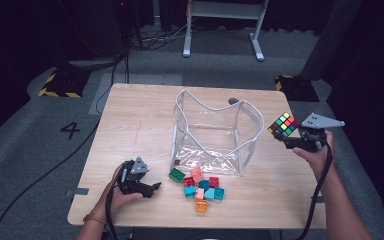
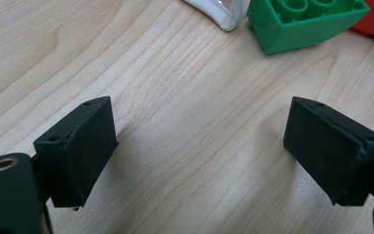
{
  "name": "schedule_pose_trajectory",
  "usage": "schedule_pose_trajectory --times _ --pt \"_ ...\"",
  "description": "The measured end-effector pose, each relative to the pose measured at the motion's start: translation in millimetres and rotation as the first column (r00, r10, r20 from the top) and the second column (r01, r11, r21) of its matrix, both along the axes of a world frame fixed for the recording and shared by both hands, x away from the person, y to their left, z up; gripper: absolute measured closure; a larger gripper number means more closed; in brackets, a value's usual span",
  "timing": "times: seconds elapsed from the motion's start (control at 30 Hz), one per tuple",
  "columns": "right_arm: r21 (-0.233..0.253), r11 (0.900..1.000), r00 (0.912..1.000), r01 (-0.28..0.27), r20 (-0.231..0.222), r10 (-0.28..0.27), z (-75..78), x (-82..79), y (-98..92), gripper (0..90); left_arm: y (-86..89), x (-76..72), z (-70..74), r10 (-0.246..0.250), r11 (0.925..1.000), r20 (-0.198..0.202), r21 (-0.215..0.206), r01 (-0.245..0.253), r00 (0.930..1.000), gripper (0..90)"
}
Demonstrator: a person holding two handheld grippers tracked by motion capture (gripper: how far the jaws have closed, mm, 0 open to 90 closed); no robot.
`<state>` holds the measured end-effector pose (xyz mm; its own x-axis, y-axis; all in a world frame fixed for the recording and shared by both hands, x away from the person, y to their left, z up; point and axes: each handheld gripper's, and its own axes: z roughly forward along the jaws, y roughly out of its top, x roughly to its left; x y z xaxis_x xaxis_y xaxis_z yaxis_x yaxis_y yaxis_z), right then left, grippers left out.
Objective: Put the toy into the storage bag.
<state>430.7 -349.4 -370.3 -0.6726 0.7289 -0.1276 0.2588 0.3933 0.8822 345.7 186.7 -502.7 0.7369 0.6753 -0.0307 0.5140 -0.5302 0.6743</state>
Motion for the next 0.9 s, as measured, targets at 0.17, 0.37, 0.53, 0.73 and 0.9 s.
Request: schedule_pose_trajectory --times 0.17,0.37,0.53,0.73,0.9 --pt "0.019 0.999 0.9974 -0.051 0.053 0.05 35.5 6.3 14.4 34.0 -0.1 0.0 -0.1 0.001 1.0 0.002 0.0 -0.001 1.0 12.2" --pt "-0.008 0.994 0.9915 -0.105 0.076 0.105 68.4 7.6 38.3 34.0 -0.2 0.0 -0.2 -0.001 1.0 0.001 -0.003 0.001 1.0 12.2" --pt "-0.005 0.983 0.9809 -0.185 0.062 0.185 84.3 9.5 59.6 34.0 -0.2 0.0 -0.2 -0.001 1.0 0.001 -0.002 0.001 1.0 12.2" --pt "-0.049 0.965 0.965 -0.259 0.029 0.261 81.0 15.6 83.3 34.0 -0.2 0.0 -0.2 -0.001 1.0 0.0 -0.003 0.001 1.0 12.2" --pt "-0.08 0.939 0.942 -0.334 0.01 0.336 73.8 19.9 100.6 34.0 -0.2 0.0 -0.2 -0.001 1.0 0.0 -0.002 0.001 1.0 12.2"
